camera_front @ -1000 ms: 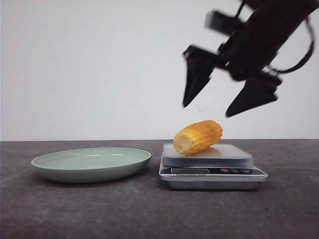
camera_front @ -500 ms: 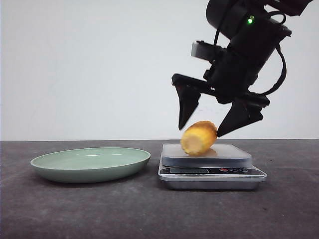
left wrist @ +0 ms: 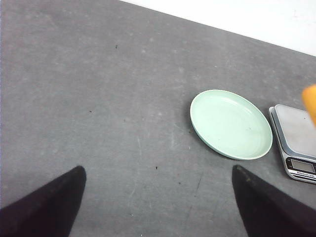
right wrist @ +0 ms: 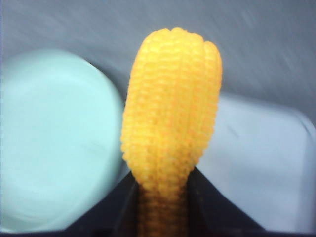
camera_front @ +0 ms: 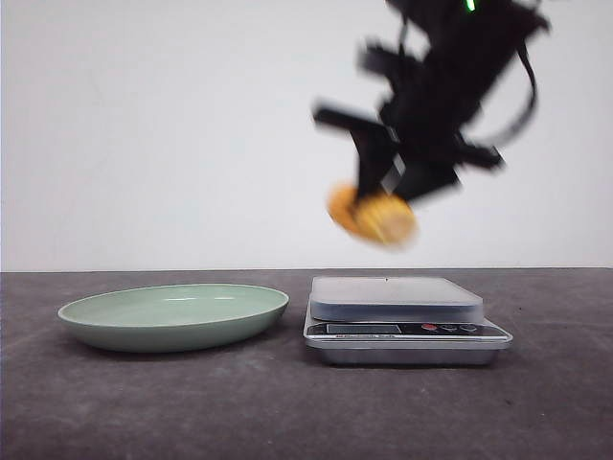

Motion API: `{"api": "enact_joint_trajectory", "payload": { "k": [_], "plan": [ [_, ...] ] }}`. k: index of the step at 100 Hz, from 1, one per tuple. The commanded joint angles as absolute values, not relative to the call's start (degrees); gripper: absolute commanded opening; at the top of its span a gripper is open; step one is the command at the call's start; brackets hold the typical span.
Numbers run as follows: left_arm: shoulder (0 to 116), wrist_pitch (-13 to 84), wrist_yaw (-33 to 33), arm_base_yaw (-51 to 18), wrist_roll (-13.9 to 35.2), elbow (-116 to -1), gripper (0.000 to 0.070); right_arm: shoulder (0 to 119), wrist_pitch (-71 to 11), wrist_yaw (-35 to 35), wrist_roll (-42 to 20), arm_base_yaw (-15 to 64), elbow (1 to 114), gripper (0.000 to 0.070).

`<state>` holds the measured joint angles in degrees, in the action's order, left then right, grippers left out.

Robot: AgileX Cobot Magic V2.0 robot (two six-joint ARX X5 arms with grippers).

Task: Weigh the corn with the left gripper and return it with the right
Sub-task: 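Lift the corn with the right gripper and carry it to the plate, then release the corn onto the plate and raise the right gripper away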

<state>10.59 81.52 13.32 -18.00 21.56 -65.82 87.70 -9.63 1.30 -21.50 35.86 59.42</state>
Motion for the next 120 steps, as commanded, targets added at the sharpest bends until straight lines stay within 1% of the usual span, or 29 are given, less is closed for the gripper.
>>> {"api": "enact_joint_trajectory", "payload": {
  "k": [1, 19, 29, 38, 58, 71, 75, 81, 82, 83, 86, 95, 98, 101, 120],
  "plan": [
    [10.61, 81.08, 13.47, -18.02, 20.6, -66.65, 0.0555, 87.53, -9.28, 0.45, -20.99, 38.24, 64.03, 0.0],
    [10.61, 80.95, 13.5, -18.02, 20.58, -66.65, 0.0555, 90.85, -11.05, 0.1, -20.25, 44.1, 74.19, 0.0],
    [10.61, 81.01, 13.5, -18.0, 20.6, -66.65, 0.0555, 95.18, -11.38, 0.23, -20.23, 46.26, 79.07, 0.0],
    [10.61, 81.1, 13.5, -18.0, 20.58, -66.65, 0.0555, 100.16, -11.88, 0.03, -21.45, 47.7, 82.67, 0.0],
    [10.61, 80.66, 13.5, -18.0, 21.1, -66.65, 0.0555, 111.35, -12.93, 0.08, -22.28, 49.34, 87.39, 0.0],
    [10.63, 80.84, 13.5, -18.0, 21.1, -66.65, 0.0555, 116.55, -12.86, -0.01, -25.43, 49.3, 87.53, 0.0004],
    [10.61, 80.95, 13.47, -18.0, 21.1, -66.65, 0.0555, 117.69, -12.86, 0.01, -25.63, 49.25, 87.53, 0.0038],
    [10.63, 81.23, 13.47, -18.02, 21.12, -66.65, 0.0556, 118.8, -12.97, 0.01, -25.58, 49.25, 87.53, 0.0133],
    [10.63, 81.28, 13.47, -18.0, 21.12, -66.65, 0.0555, 119.0, -12.99, 0.01, -25.61, 49.25, 87.53, 0.0168],
    [10.61, 81.36, 13.47, -18.0, 21.12, -66.65, 0.0555, 119.09, -12.99, 0.01, -25.61, 49.25, 87.53, 0.0183],
    [10.61, 81.52, 13.47, -18.02, 21.12, -66.65, 0.0556, 119.37, -12.95, -0.05, -25.67, 49.28, 87.53, 0.0268],
    [10.61, 82.19, 13.47, -18.0, 21.12, -66.65, 0.0555, 119.46, -12.34, 0.01, -26.52, 49.28, 87.53, 0.0577],
    [10.63, 82.32, 13.47, -18.02, 21.12, -66.65, 0.0556, 119.46, -11.88, 0.01, -26.55, 49.39, 87.53, 0.0647],
    [10.61, 82.35, 13.47, -18.02, 21.1, -66.65, 0.0556, 119.46, -11.16, 0.01, -26.55, 49.45, 87.55, 0.0673],
    [10.61, 82.35, 13.47, -18.02, 21.06, -66.65, 0.0556, 115.44, -10.55, 0.97, -26.09, 48.12, 87.55, 0.0672]
  ]
}}
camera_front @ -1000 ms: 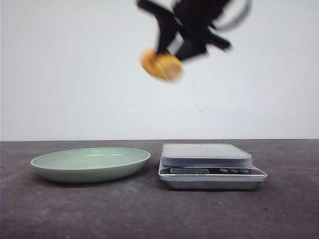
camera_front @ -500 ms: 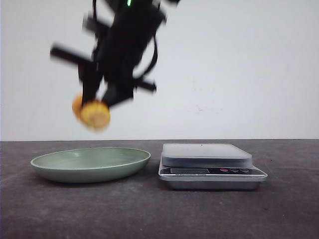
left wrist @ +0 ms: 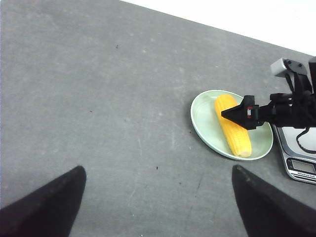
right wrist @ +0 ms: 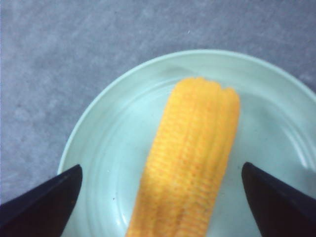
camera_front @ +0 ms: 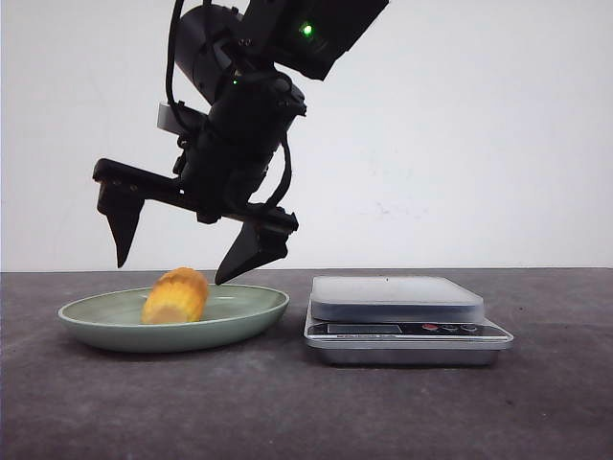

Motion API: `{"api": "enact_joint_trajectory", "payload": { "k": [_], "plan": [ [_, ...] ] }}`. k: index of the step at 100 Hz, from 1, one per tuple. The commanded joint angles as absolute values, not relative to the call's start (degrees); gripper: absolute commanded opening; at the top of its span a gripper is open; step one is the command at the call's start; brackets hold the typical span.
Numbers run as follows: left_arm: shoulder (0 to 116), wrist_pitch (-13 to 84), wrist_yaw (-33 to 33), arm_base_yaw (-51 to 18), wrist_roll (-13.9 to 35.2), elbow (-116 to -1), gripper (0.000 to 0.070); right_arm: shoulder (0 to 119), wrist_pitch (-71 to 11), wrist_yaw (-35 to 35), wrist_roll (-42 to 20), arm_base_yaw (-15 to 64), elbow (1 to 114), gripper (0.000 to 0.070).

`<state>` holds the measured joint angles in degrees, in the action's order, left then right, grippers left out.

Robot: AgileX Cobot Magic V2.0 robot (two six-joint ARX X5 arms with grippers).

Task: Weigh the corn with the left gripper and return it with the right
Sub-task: 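Release the corn onto the plate and raise the right gripper away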

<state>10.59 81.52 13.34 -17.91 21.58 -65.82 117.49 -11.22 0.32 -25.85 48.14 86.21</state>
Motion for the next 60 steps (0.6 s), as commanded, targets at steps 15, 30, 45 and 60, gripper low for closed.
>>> {"api": "enact_joint_trajectory", "payload": {
  "k": [15, 30, 45, 60],
  "plan": [
    [10.61, 82.21, 13.47, -18.02, 21.02, -66.65, 0.0555, 108.16, -13.91, 0.95, -22.48, 44.51, 87.55, 0.0672],
    [10.63, 81.45, 13.47, -18.0, 20.36, -66.65, 0.0555, 97.54, -21.04, 1.13, -17.04, 38.81, 87.55, 0.0667],
    [10.63, 81.14, 13.47, -18.02, 20.18, -66.65, 0.0556, 85.08, -31.51, 1.15, -12.67, 31.51, 87.55, 0.0661],
    [10.61, 80.77, 13.5, -18.02, 20.18, -66.61, 0.0555, 71.59, -41.17, 0.67, -8.86, 23.51, 87.55, 0.0642]
  ]
}}
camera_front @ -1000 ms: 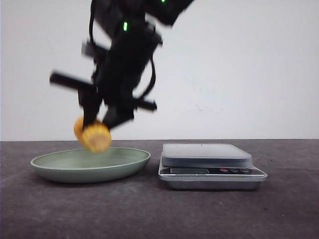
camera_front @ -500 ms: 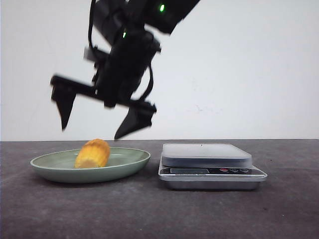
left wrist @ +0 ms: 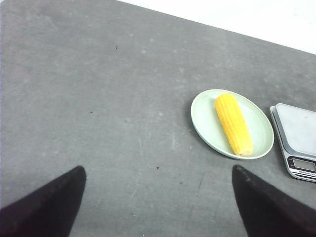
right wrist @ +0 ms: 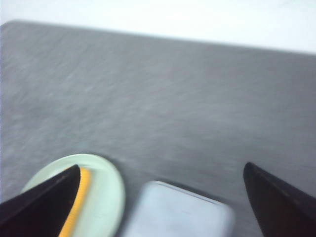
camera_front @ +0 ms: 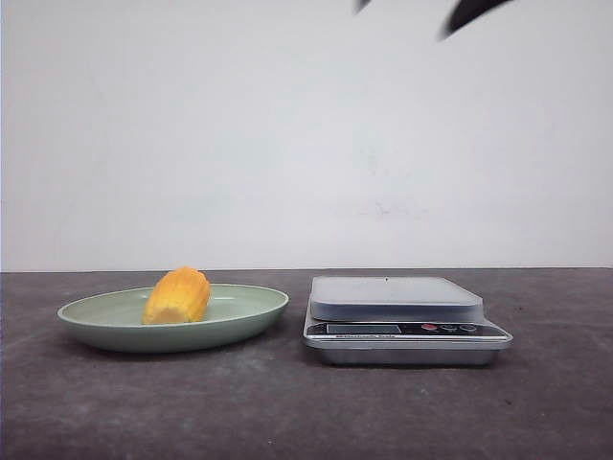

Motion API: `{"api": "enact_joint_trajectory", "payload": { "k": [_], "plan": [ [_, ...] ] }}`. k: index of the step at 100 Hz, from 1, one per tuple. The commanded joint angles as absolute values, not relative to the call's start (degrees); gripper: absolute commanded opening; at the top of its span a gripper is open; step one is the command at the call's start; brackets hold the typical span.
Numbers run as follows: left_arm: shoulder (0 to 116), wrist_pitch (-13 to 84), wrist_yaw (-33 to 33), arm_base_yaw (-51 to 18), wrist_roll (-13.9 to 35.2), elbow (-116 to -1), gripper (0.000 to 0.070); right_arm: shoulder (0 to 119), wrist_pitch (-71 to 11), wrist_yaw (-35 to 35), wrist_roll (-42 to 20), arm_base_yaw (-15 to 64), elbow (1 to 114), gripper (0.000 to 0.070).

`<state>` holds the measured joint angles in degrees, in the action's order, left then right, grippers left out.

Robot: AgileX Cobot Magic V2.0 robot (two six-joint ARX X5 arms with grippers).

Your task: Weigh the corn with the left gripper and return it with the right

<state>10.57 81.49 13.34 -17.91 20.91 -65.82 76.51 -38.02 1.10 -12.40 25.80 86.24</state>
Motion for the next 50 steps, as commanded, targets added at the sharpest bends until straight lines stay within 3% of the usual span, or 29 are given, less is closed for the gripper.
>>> {"api": "enact_joint_trajectory", "payload": {
  "k": [1, 25, 50],
  "plan": [
    [10.61, 80.71, 13.5, -18.02, 20.18, -66.61, 0.0555, 70.7, -41.82, 0.49, -8.69, 22.98, 87.55, 0.0637],
    [10.63, 76.55, 13.45, -18.02, 20.18, -65.12, 0.0555, 50.78, -56.31, -0.64, -5.98, 11.77, 86.78, 0.0615],
    [10.63, 74.19, 12.36, -18.02, 20.62, -61.36, 0.0554, 31.35, -64.4, -0.12, -10.35, 10.83, 78.43, 0.0613]
  ]
}}
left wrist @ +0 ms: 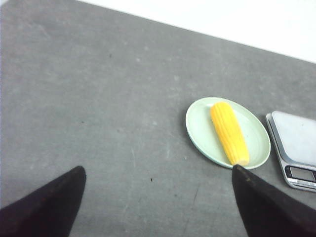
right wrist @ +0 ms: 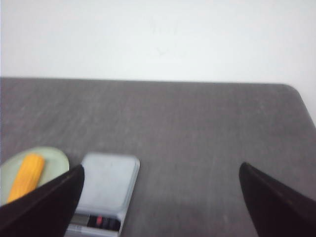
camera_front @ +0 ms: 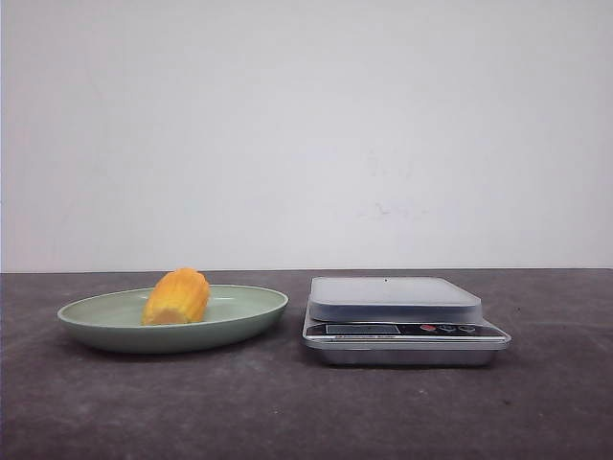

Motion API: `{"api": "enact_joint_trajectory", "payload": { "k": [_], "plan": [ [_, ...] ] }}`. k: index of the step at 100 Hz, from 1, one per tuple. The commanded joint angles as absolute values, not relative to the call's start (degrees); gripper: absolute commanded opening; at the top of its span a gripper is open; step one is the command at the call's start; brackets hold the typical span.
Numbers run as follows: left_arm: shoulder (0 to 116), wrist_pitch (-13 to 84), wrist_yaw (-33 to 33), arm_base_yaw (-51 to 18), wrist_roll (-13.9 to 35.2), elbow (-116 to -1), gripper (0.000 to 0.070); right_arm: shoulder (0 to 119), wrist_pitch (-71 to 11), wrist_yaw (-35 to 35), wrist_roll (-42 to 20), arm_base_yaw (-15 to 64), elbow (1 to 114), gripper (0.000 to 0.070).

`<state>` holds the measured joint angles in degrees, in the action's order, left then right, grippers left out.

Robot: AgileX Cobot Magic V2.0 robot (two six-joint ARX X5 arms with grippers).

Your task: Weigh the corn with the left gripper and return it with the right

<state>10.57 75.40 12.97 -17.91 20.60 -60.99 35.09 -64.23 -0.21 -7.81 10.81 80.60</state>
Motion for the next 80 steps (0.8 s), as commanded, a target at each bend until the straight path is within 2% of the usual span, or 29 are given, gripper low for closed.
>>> {"api": "enact_joint_trajectory", "payload": {
  "k": [1, 5, 12, 17, 20, 23, 26, 30, 31, 46, 80],
  "plan": [
    [10.63, 74.08, 12.36, -18.02, 20.6, -61.28, 0.0554, 30.52, -64.4, -0.1, -10.59, 10.83, 77.82, 0.0612],
    [10.63, 73.73, 12.36, -18.0, 20.6, -61.1, 0.0551, 27.29, -64.45, -0.01, -11.42, 10.83, 75.33, 0.0588],
    [10.63, 72.58, 12.36, -18.02, 20.6, -61.06, 0.0538, 21.56, -64.45, 0.1, -11.79, 10.85, 70.7, 0.049],
    [10.63, 71.42, 12.36, -18.02, 20.58, -61.06, 0.0474, 17.56, -64.42, 0.05, -12.19, 10.85, 67.02, 0.0411],
    [10.63, 70.76, 12.36, -18.02, 20.58, -61.06, 0.0417, 15.99, -64.4, 0.08, -12.38, 10.85, 65.45, 0.0371],
    [10.63, 70.26, 12.36, -18.02, 20.53, -61.06, 0.0342, 14.35, -64.38, 0.08, -12.64, 10.83, 63.61, 0.0295],
    [10.63, 69.8, 12.36, -18.02, 20.14, -61.04, 0.0235, 12.88, -64.29, 0.05, -12.67, 10.83, 61.93, 0.0182],
    [10.63, 69.21, 12.36, -18.02, 19.55, -61.01, 0.0051, 11.35, -63.96, 0.05, -12.67, 10.83, 59.94, 0.0],
    [10.63, 69.06, 12.36, -18.02, 19.4, -61.01, 0.0, 11.05, -63.79, 0.05, -12.64, 10.83, 59.46, 0.0],
    [10.63, 67.51, 12.27, -18.02, 19.09, -60.99, 0.0009, 8.71, -60.42, 0.19, -13.06, 10.68, 55.09, 0.0011],
    [10.66, 67.77, 12.29, -18.02, 19.27, -61.08, 0.0016, 8.82, -61.28, -0.01, -13.08, 10.68, 54.92, 0.0012]
  ]
}}
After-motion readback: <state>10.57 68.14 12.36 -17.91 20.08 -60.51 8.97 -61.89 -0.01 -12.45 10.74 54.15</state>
